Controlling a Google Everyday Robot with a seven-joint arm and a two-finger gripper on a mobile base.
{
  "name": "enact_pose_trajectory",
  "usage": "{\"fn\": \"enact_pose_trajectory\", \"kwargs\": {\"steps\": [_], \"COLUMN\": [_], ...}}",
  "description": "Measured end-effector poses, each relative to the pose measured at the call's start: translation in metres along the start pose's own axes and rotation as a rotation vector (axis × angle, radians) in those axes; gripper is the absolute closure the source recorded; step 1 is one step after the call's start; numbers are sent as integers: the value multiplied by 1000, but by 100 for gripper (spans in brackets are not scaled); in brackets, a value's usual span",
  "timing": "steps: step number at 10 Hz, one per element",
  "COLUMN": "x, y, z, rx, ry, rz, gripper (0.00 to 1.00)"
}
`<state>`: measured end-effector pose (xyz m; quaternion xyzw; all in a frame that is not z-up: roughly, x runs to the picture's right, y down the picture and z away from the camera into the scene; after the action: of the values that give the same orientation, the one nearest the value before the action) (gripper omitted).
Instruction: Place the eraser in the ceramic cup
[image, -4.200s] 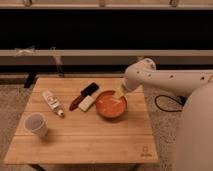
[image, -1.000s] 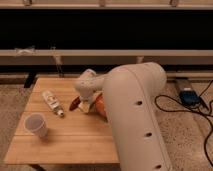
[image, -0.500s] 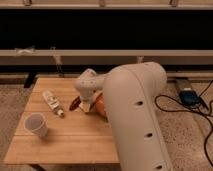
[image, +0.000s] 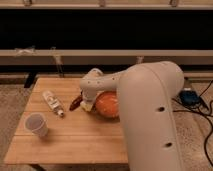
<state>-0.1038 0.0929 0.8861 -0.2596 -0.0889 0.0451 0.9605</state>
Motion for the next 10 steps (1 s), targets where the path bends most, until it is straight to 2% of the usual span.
{"fn": "enact_pose_trajectory", "kwargs": {"steps": [2, 4, 7, 8, 10], "x": [-2, -5, -18, -21, -30], "y": [5, 8, 20, 27, 58], "z": [-16, -43, -97, -108, -130], "rx": [3, -2, -38, -51, -92], "ry": [-45, -106, -220, -245, -302], "rz": [25, 50, 80, 83, 69], "gripper": [100, 100, 100, 100, 100]}}
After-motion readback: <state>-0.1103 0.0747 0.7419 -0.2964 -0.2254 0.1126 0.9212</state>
